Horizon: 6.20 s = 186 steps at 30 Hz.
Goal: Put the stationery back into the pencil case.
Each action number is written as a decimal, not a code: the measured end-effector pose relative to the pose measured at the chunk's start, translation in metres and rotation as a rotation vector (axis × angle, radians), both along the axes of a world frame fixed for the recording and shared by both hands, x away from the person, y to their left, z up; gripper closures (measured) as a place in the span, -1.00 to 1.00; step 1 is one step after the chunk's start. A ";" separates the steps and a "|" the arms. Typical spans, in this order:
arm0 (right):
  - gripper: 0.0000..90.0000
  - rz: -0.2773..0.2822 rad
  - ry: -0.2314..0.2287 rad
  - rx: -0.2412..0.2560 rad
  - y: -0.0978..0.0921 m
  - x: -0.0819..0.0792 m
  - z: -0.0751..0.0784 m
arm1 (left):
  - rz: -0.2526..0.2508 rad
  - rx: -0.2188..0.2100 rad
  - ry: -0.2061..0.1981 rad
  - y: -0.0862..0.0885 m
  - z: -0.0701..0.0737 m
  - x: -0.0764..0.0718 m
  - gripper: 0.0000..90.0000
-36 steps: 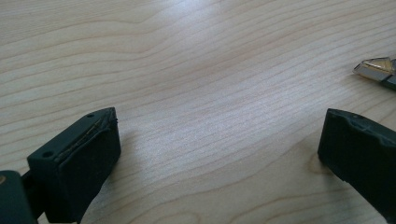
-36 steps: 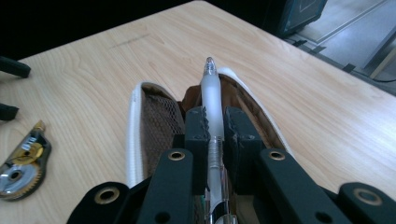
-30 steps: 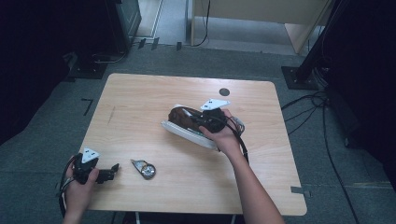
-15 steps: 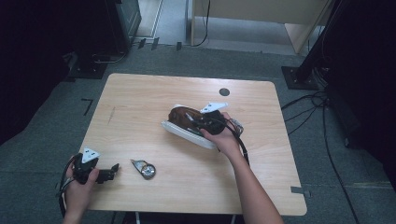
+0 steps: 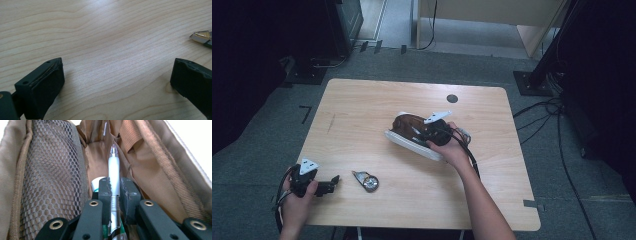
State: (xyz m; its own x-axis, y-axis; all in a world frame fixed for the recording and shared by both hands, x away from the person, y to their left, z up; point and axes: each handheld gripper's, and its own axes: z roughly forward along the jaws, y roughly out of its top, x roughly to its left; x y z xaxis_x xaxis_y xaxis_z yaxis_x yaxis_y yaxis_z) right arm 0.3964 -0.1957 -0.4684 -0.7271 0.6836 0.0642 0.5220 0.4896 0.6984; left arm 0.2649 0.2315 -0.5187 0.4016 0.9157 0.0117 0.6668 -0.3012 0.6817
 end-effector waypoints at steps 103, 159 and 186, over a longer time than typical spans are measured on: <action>-0.12 0.165 -0.066 0.073 0.160 -0.141 -0.053 | -0.241 -0.084 -0.051 -0.050 0.008 -0.009 0.41; -0.08 0.228 0.152 0.204 0.099 -0.126 -0.036 | -0.598 -0.006 -0.091 -0.104 0.001 -0.015 -0.35; -0.09 0.252 0.098 0.242 0.079 -0.124 -0.045 | -0.637 -0.075 -0.046 -0.100 0.002 -0.011 0.28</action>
State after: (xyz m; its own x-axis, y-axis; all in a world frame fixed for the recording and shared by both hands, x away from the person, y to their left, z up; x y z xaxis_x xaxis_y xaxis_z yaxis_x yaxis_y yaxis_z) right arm 0.2721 -0.1163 -0.5131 -0.8529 0.4404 0.2803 0.4766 0.4377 0.7625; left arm 0.2535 0.1311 -0.5170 0.8678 0.4967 -0.0128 0.3423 -0.5789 0.7401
